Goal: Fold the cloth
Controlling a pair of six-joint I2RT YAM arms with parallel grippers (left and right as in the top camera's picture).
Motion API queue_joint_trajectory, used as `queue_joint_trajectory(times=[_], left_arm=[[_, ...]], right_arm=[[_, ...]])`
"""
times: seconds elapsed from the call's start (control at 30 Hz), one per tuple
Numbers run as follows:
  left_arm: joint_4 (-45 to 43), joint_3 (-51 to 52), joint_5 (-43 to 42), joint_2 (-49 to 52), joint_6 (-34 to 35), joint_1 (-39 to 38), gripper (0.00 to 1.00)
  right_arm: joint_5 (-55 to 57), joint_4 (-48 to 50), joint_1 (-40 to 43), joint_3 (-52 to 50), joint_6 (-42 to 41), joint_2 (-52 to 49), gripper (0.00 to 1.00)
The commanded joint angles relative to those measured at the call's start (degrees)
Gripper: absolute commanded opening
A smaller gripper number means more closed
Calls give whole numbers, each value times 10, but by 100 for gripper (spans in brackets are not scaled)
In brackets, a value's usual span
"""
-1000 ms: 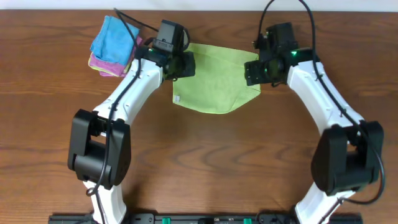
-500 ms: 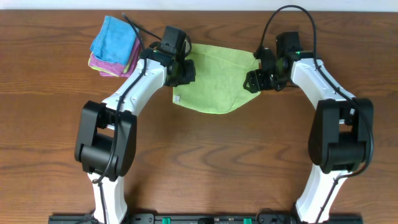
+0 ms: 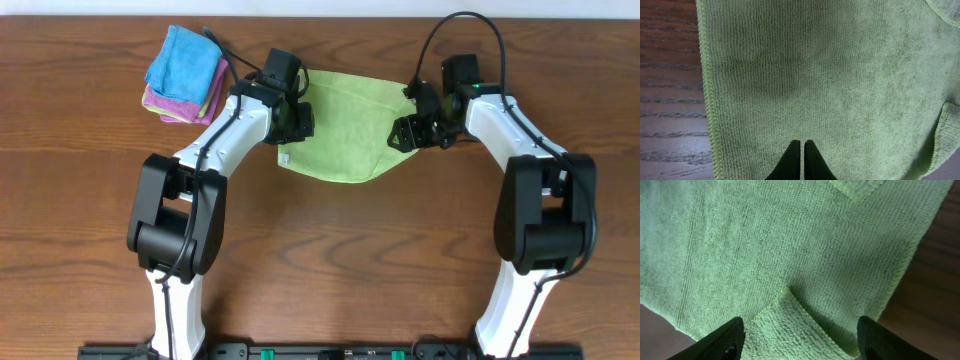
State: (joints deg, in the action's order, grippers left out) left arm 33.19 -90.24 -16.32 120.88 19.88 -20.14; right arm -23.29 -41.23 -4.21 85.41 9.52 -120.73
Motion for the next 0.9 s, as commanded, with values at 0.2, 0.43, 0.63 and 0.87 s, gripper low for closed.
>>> queue_joint_trajectory(times=[0.2,0.43,0.63,0.87], left_arm=[[0,1,2,7,3,2,6],[0,1,2,7,5,2,6],[-2,1,33,7,10,2,6],[-7,1,34,7,10,2,6]], right_arm=[[-16,10,-3,-2,13,-23,67],[-35,0,-4,-2,13,-36,64],[-52,-51,-4,-2,20,-36,49],[-69,-112,-4,-2,30,-33,45]])
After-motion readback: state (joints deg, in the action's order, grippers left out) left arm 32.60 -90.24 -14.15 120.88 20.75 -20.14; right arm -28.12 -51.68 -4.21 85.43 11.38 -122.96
